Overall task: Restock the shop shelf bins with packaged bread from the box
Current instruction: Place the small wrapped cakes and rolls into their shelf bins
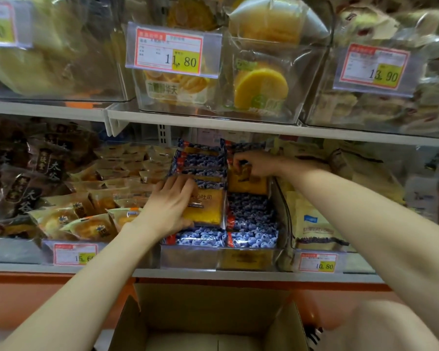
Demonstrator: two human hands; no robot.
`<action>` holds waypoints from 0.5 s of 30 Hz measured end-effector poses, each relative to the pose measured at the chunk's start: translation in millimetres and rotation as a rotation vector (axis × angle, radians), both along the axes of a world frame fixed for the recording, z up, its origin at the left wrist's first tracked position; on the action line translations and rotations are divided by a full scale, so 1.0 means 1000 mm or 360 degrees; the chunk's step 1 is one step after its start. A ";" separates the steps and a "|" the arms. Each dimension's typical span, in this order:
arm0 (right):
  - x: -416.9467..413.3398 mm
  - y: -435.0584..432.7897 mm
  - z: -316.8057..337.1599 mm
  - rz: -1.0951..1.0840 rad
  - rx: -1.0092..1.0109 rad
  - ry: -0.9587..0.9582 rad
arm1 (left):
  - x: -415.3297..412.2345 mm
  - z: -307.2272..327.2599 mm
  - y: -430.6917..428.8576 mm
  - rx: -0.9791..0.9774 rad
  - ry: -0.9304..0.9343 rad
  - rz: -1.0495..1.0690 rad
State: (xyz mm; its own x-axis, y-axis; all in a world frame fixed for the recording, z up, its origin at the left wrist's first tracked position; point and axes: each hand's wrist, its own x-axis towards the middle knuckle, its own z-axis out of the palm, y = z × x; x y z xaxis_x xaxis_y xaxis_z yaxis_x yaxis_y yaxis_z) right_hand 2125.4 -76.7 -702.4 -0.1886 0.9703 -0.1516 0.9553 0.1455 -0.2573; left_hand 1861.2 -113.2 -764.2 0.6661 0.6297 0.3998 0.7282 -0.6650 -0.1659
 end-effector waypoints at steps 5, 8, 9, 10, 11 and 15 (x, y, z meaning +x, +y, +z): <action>0.006 0.003 -0.013 0.0080 0.0136 -0.0144 | 0.009 -0.001 0.002 -0.0050 0.0077 0.0103; 0.007 -0.011 -0.010 0.0073 0.0411 -0.0182 | 0.011 -0.002 0.002 0.0033 0.0072 0.0054; 0.003 -0.018 -0.007 0.0079 0.0541 -0.0045 | 0.012 -0.002 0.003 0.0068 0.0047 0.0028; -0.001 -0.028 -0.003 0.0097 0.0627 0.0131 | 0.012 -0.001 0.003 0.0091 0.0017 -0.0002; -0.008 -0.038 0.000 0.0134 0.0638 0.0284 | 0.013 0.000 0.003 0.0106 -0.0007 -0.0031; -0.037 -0.070 0.003 0.0390 0.0149 0.0390 | 0.024 0.005 -0.003 0.0167 -0.0097 -0.0151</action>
State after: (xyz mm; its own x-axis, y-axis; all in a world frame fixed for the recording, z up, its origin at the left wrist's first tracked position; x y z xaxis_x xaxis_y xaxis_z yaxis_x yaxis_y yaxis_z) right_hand 2088.8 -147.1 -699.3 -0.4372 0.8992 0.0145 0.8007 0.3965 -0.4490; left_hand 1885.3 -116.6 -759.4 0.6932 0.5176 0.5015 0.6737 -0.7126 -0.1957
